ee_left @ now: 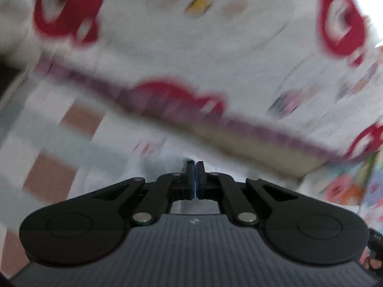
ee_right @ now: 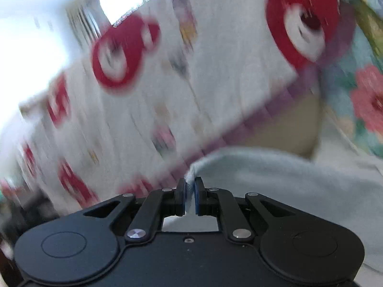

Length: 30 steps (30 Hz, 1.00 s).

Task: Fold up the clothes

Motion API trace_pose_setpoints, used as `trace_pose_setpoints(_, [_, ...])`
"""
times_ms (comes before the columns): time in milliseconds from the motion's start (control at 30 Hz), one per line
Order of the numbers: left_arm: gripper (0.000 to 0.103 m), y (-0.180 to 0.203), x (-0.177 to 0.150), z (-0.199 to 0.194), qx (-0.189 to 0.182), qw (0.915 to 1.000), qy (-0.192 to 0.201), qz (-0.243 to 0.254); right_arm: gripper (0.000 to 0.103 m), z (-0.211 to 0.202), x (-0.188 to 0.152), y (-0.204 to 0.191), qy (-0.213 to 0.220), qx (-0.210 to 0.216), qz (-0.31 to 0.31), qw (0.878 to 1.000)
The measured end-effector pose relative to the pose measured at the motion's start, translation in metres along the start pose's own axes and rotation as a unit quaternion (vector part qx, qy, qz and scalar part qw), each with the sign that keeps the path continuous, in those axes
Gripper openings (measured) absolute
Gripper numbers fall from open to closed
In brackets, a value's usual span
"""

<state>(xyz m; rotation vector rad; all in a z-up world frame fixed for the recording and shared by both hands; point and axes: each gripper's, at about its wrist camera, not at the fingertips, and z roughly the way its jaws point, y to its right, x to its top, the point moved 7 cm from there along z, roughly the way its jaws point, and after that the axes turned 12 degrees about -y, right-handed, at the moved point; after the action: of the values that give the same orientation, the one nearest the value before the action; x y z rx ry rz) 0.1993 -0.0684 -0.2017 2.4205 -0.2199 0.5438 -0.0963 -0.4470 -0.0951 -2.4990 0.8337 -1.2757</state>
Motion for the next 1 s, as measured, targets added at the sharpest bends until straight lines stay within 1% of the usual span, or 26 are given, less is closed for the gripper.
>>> trace_pose_setpoints(33, [0.000,-0.012,-0.009,0.014,0.002,0.9994,-0.027,-0.020,0.009,0.013,-0.018,0.010,-0.037,-0.019,0.002,0.999])
trace_pose_setpoints(67, [0.000,-0.019,-0.014,0.023,0.004,0.9986,-0.043,-0.031,0.009,0.026,-0.036,0.021,-0.074,-0.036,0.007,0.997])
trace_pose_setpoints(100, [0.000,-0.022,-0.016,0.027,0.007,0.9982,-0.050,-0.034,0.009,0.036,-0.051,0.030,-0.103,-0.048,0.015,0.993])
trace_pose_setpoints(133, [0.000,-0.025,-0.018,0.032,0.010,0.9977,-0.057,-0.036,0.009,0.044,-0.065,0.036,-0.127,-0.057,0.023,0.990])
trace_pose_setpoints(167, [0.000,-0.027,-0.020,0.036,0.014,0.9971,-0.064,-0.039,0.009,0.048,-0.075,0.040,-0.140,-0.063,0.028,0.988])
trace_pose_setpoints(200, [0.000,-0.026,-0.019,0.037,0.019,0.9973,-0.064,-0.031,0.009,0.052,-0.084,0.043,-0.152,-0.069,0.034,0.985])
trace_pose_setpoints(267, [0.000,-0.017,-0.015,0.035,0.036,0.9977,-0.056,-0.003,0.010,0.055,-0.091,0.047,-0.153,-0.075,0.046,0.984])
trace_pose_setpoints(333, [0.000,-0.014,-0.014,0.035,0.055,0.9968,-0.056,0.014,0.010,0.056,-0.092,0.048,-0.151,-0.074,0.052,0.984])
trace_pose_setpoints(467, [0.000,-0.016,-0.017,0.020,0.048,0.9967,-0.066,0.002,0.010,0.045,-0.084,0.037,-0.153,-0.058,0.031,0.986])
trace_pose_setpoints(533, [0.001,-0.020,-0.020,0.015,0.063,0.9947,-0.081,0.006,0.010,0.038,-0.083,0.032,-0.161,-0.061,0.030,0.985])
trace_pose_setpoints(567, [0.003,-0.019,-0.023,0.013,0.073,0.9932,-0.088,0.022,0.010,0.037,-0.084,0.033,-0.169,-0.071,0.029,0.983])
trace_pose_setpoints(600, [0.005,-0.016,-0.027,0.010,0.084,0.9906,-0.094,0.053,0.013,0.037,-0.086,0.037,-0.175,-0.089,0.028,0.980])
trace_pose_setpoints(633, [0.005,-0.012,-0.031,0.007,0.092,0.9878,-0.097,0.080,0.014,0.035,-0.089,0.042,-0.178,-0.107,0.028,0.978])
trace_pose_setpoints(667, [0.009,-0.009,-0.035,0.002,0.095,0.9853,-0.100,0.101,0.014,0.028,-0.091,0.047,-0.175,-0.118,0.026,0.977])
trace_pose_setpoints(700, [0.013,-0.007,-0.040,-0.003,0.088,0.9841,-0.101,0.117,0.014,0.021,-0.093,0.051,-0.171,-0.127,0.023,0.977])
trace_pose_setpoints(767, [0.016,-0.007,-0.049,-0.012,0.049,0.9835,-0.109,0.136,0.015,0.006,-0.097,0.058,-0.168,-0.142,0.010,0.975])
trace_pose_setpoints(800, [0.016,-0.007,-0.053,-0.014,0.026,0.9817,-0.115,0.149,0.018,-0.001,-0.099,0.061,-0.170,-0.149,-0.001,0.974])
trace_pose_setpoints(833, [0.016,-0.008,-0.058,-0.016,0.008,0.9779,-0.123,0.169,0.020,-0.008,-0.101,0.063,-0.175,-0.157,-0.024,0.972])
trace_pose_setpoints(867, [0.016,-0.009,-0.063,-0.016,-0.003,0.9720,-0.133,0.194,0.023,-0.012,-0.106,0.063,-0.185,-0.165,-0.056,0.967])
trace_pose_setpoints(900, [0.016,-0.009,-0.069,-0.015,-0.003,0.9627,-0.145,0.228,0.025,-0.016,-0.111,0.063,-0.197,-0.173,-0.091,0.961])
trace_pose_setpoints(933, [0.016,-0.009,-0.076,-0.014,0.000,0.9502,-0.158,0.268,0.025,-0.019,-0.115,0.063,-0.209,-0.181,-0.125,0.953])
trace_pose_setpoints(1000, [0.017,-0.008,-0.091,-0.013,0.006,0.9235,-0.182,0.338,0.027,-0.018,-0.125,0.062,-0.239,-0.181,-0.176,0.938])
